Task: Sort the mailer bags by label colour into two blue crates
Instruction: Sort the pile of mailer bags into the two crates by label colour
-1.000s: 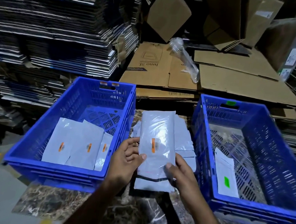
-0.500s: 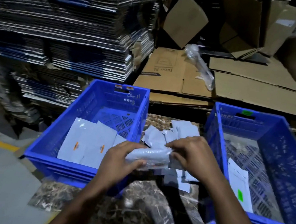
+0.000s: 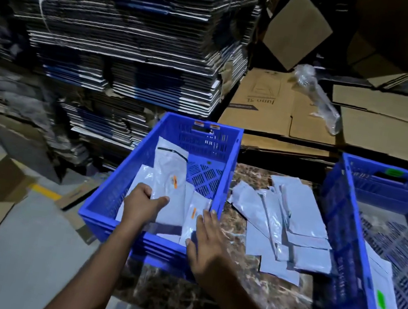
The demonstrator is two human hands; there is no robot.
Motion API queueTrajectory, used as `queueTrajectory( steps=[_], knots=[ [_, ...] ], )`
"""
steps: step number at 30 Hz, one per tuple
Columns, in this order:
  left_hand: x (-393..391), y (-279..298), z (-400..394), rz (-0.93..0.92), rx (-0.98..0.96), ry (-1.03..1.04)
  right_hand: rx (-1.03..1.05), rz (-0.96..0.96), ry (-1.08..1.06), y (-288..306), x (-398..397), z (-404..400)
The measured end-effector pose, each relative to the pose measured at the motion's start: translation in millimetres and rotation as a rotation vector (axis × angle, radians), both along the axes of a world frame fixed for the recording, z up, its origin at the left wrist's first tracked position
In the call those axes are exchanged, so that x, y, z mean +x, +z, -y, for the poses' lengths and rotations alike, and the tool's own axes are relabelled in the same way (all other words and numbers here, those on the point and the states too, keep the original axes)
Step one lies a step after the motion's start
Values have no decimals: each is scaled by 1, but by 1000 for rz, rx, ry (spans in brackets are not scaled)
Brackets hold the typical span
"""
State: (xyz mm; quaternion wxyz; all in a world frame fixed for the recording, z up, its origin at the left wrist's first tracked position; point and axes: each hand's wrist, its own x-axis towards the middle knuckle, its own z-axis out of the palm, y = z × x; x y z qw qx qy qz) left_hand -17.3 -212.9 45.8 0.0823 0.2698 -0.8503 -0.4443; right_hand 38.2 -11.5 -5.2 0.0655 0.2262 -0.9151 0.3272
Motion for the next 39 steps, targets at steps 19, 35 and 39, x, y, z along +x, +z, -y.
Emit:
queueTrajectory(
  steps=[19, 35, 39],
  knots=[
    [-10, -14, -107, -220, -196, -651, -237, 209, -253, -26, -12, -54],
    [-8, -28, -136, -58, -447, -620, 447, 288, -784, -44, -119, -201],
    [-7, -26, -138, -55, -466, -626, 259, 276, -772, -41, -123, -215]
  ],
)
